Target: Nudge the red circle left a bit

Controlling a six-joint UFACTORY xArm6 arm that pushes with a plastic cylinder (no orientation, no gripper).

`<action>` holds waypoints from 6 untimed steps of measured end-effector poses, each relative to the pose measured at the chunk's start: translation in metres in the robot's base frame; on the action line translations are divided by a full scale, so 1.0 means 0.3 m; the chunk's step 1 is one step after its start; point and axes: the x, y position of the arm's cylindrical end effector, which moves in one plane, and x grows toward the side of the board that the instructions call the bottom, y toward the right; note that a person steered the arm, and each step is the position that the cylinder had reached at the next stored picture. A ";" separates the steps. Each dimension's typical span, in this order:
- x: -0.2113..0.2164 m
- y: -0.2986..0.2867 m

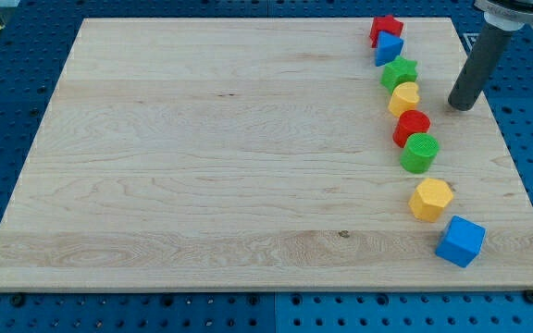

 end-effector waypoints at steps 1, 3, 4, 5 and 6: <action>0.000 0.000; 0.133 -0.052; 0.133 -0.059; 0.133 -0.155; 0.133 -0.178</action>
